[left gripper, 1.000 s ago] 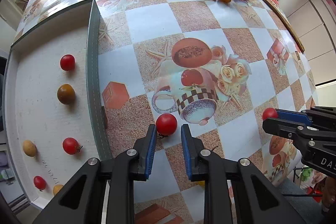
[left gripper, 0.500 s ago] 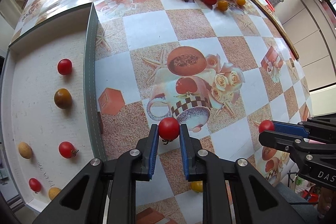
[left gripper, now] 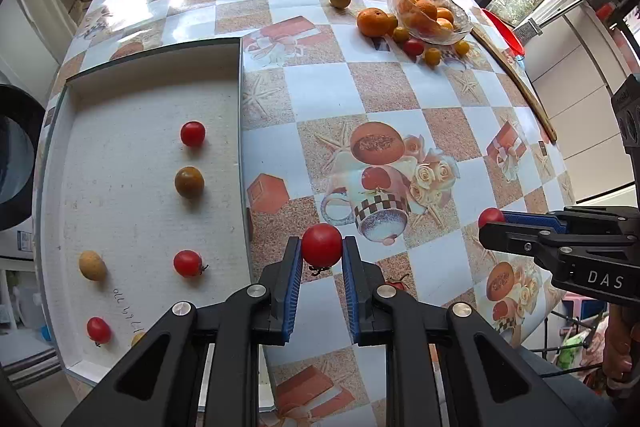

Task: Organize fruits
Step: 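Carry both red tomatoes into the white tray and open both tools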

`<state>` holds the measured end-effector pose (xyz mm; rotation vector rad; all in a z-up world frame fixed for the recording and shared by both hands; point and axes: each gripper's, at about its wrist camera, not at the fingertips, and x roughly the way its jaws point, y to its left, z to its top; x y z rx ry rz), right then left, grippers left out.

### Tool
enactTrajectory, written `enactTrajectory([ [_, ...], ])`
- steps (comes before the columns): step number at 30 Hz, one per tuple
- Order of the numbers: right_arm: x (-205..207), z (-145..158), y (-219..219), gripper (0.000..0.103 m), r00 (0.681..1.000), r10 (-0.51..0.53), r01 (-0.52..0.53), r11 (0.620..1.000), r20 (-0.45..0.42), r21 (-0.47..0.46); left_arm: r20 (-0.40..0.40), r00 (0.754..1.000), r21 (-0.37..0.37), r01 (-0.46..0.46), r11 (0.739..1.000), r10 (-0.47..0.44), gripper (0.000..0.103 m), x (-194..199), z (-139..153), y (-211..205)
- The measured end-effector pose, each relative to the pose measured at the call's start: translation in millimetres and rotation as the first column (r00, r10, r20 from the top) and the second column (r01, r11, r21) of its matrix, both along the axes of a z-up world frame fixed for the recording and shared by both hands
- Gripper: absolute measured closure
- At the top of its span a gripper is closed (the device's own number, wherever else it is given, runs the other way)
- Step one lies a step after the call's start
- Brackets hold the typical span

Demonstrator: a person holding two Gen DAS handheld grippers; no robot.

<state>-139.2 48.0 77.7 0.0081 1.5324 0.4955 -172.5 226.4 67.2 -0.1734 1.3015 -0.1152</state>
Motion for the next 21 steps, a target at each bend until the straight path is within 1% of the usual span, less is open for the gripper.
enactTrajectory([
  [5,1.0,5.2,20.6,0.08,0.999,0.049,-0.049,0.999,0.008,0.002,0.014,0.997,0.011,-0.073,0.997,0.072,0.082,-13.6,6.1,25.5],
  [11,2.6,12.0,56.2,0.08,0.991,0.129,-0.13,0.991,0.021,0.015,0.021,0.983,0.031,-0.181,0.983,0.181,0.082,-33.6,8.8,64.8],
  [16,3.1,14.8,92.2,0.08,0.979,0.201,-0.202,0.979,0.03,0.03,0.017,0.967,0.048,-0.256,0.966,0.255,0.082,-45.8,3.4,92.4],
  [21,5.4,14.2,126.7,0.08,0.964,0.265,-0.266,0.963,0.036,0.041,0.006,0.953,0.062,-0.304,0.951,0.304,0.082,-50.2,-8.1,111.2],
])
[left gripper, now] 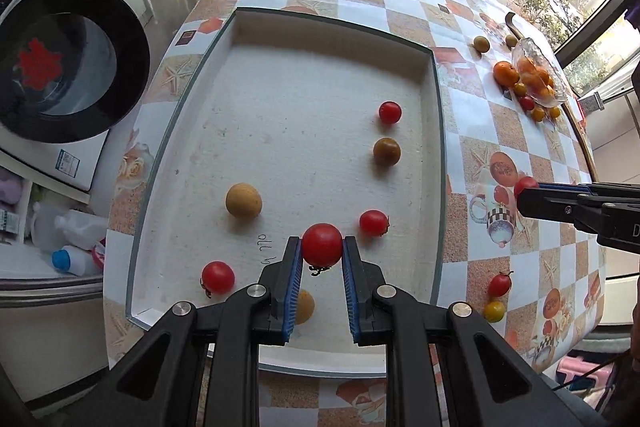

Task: Organize fruits
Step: 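Carry both red tomatoes into the white tray and open both tools, then move both open tools back over the red and yellow tomatoes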

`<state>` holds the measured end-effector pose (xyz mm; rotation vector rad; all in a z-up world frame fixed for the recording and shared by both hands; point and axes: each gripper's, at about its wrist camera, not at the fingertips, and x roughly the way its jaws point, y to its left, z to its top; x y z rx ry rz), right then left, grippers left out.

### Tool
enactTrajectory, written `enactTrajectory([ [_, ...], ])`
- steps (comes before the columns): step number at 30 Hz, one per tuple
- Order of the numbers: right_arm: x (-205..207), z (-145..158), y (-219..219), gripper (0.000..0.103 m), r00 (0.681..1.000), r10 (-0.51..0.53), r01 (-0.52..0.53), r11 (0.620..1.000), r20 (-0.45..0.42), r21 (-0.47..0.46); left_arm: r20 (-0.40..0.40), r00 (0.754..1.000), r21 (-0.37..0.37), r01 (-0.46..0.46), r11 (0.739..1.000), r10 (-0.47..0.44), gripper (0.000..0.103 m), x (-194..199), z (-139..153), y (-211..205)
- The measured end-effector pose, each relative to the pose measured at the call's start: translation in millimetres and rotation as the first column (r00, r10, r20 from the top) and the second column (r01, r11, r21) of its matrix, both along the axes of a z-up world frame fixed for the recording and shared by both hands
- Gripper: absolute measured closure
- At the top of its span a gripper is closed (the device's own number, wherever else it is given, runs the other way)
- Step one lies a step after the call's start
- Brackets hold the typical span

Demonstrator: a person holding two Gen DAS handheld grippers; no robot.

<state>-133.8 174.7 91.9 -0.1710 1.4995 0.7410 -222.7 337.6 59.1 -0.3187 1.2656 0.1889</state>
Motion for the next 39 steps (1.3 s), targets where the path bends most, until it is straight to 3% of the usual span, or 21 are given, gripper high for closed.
enactTrajectory([
  [13,-2.5,-25.0,70.8,0.08,0.993,0.115,-0.116,0.993,-0.033,-0.009,-0.049,0.999,0.032,-0.02,0.999,0.021,0.082,6.6,-28.0,11.1],
  [27,-2.7,-65.6,99.3,0.08,0.988,0.137,-0.143,0.985,-0.074,-0.091,-0.08,0.996,0.034,-0.024,0.999,0.027,0.082,6.3,-41.8,17.4],
  [35,-3.8,-71.0,108.5,0.078,0.985,0.156,-0.163,0.98,-0.074,-0.112,-0.084,0.996,0.053,-0.017,0.998,0.022,0.081,3.8,-41.6,17.6],
  [36,-3.2,-69.5,109.6,0.075,0.986,0.146,-0.153,0.982,-0.074,-0.107,-0.088,0.996,0.061,-0.017,0.998,0.023,0.081,2.8,-41.2,18.4],
  [39,3.0,-55.8,104.8,0.052,0.991,0.119,-0.123,0.99,-0.063,-0.065,-0.095,0.995,0.072,-0.019,0.997,0.026,0.078,0.8,-39.4,21.1],
])
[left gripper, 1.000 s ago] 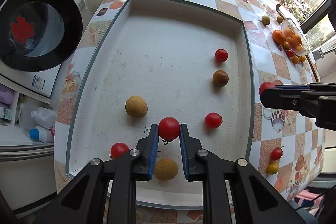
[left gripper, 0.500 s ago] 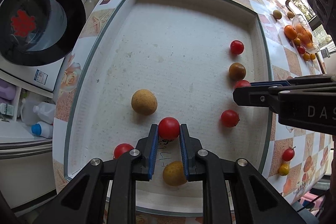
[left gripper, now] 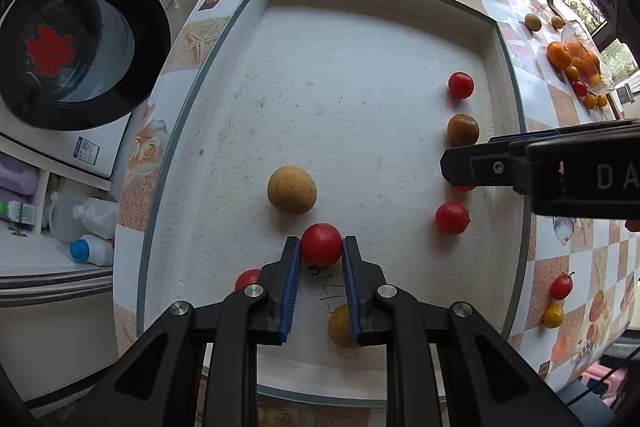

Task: Organize fruits
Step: 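Move both open tools back over the red and yellow tomatoes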

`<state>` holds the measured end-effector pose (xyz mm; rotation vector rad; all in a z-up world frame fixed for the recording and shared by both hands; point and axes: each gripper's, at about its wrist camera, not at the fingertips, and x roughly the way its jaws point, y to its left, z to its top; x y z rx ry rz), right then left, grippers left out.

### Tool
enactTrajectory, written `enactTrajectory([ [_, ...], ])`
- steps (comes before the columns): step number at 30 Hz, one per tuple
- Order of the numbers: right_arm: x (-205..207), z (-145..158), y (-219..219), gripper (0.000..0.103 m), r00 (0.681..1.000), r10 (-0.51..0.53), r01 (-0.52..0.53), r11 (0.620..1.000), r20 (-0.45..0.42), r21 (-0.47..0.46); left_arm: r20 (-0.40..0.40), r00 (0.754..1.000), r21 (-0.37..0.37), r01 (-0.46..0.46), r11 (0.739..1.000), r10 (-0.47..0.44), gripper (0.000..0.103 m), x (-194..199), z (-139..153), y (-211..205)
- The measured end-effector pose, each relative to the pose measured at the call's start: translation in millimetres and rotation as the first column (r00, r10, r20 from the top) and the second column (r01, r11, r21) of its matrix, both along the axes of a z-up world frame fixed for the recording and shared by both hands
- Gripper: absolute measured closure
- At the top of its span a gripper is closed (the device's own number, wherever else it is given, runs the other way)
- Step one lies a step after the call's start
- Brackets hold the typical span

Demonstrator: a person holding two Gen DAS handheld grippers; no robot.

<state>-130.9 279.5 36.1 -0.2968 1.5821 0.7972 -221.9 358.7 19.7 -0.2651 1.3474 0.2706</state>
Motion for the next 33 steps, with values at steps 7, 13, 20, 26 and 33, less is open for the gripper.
enactTrajectory([
  [7,8.3,37.1,-21.3,0.037,0.996,-0.076,0.073,0.995,0.038,0.069,0.01,1.0,0.043,0.025,0.999,-0.025,0.03,-2.1,12.6,-0.6],
  [13,13.4,52.8,-70.0,0.021,0.982,-0.174,0.169,0.983,0.069,0.066,0.011,0.998,0.024,0.057,0.998,-0.057,0.03,1.1,25.3,-9.5],
  [20,20.9,38.9,-170.0,0.021,0.937,-0.345,0.347,0.937,0.062,-0.035,0.029,0.983,0.029,0.183,0.983,-0.184,0.03,11.3,44.2,-51.5],
  [26,14.6,21.5,-243.1,0.021,0.887,-0.46,0.462,0.876,0.05,-0.139,0.062,0.955,0.004,0.292,0.956,-0.292,0.03,17.2,60.9,-102.2],
  [33,21.1,15.3,-274.9,0.021,0.88,-0.468,0.474,0.868,0.076,-0.148,0.06,0.932,-0.021,0.359,0.933,-0.357,0.03,23.3,63.4,-160.8],
])
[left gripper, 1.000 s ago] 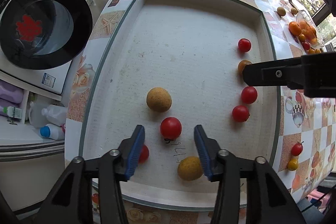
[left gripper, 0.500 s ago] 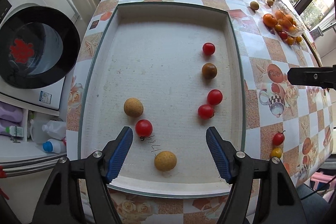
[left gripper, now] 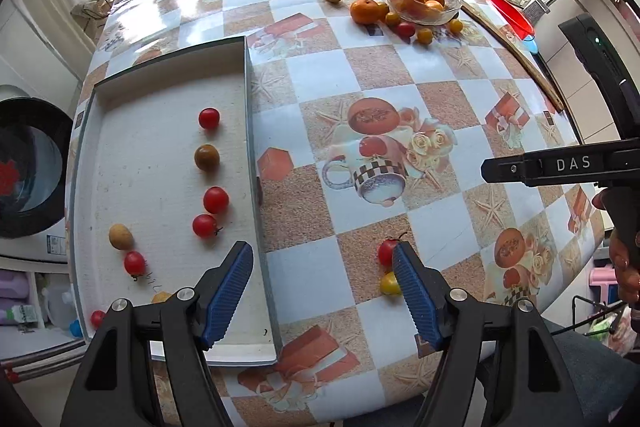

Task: Organize fruits
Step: 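Move both open tools back over the red and yellow tomatoes, then grasp a red tomato with the left tool while the right tool grasps a yellow tomato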

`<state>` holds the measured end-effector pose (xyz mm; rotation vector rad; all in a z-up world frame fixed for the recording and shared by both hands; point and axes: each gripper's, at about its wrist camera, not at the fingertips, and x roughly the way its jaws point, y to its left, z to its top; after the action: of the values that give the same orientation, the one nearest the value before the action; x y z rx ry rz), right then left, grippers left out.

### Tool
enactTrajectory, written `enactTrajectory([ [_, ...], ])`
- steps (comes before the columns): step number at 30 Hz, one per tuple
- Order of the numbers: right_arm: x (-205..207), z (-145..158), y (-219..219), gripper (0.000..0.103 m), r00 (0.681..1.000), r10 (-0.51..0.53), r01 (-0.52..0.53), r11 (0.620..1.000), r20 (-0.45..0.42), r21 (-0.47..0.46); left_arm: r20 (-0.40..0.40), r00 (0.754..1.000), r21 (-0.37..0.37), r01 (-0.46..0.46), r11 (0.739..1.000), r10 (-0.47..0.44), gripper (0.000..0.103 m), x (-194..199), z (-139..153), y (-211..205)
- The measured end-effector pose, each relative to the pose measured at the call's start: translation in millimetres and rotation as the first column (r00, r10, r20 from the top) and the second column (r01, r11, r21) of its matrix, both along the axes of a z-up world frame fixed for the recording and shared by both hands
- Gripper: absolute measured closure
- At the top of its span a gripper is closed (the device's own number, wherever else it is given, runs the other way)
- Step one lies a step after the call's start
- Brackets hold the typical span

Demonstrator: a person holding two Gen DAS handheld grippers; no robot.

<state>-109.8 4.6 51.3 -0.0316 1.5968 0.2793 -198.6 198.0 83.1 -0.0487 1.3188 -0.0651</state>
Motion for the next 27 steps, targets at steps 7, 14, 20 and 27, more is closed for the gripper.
enactTrajectory([
  [7,39.5,3.2,-2.7,0.021,0.984,0.109,-0.112,0.994,0.138,0.014,-0.047,0.992,0.012,-0.12,0.993,0.12,0.03,6.4,-27.6,-32.6],
  [14,88.2,-6.3,3.9,0.021,0.953,0.161,-0.177,0.983,0.258,0.041,-0.017,0.95,0.037,-0.31,0.95,0.31,0.03,6.3,-44.1,-45.1],
  [20,112.8,-17.1,12.0,0.022,0.925,0.186,-0.213,0.976,0.332,0.046,-0.018,0.919,0.045,-0.392,0.919,0.393,0.03,4.1,-56.4,-50.2],
  [27,127.8,-24.5,33.1,0.031,0.885,0.23,-0.261,0.965,0.404,0.021,-0.013,0.911,0.047,-0.411,0.91,0.412,0.03,2.0,-71.5,-52.5],
])
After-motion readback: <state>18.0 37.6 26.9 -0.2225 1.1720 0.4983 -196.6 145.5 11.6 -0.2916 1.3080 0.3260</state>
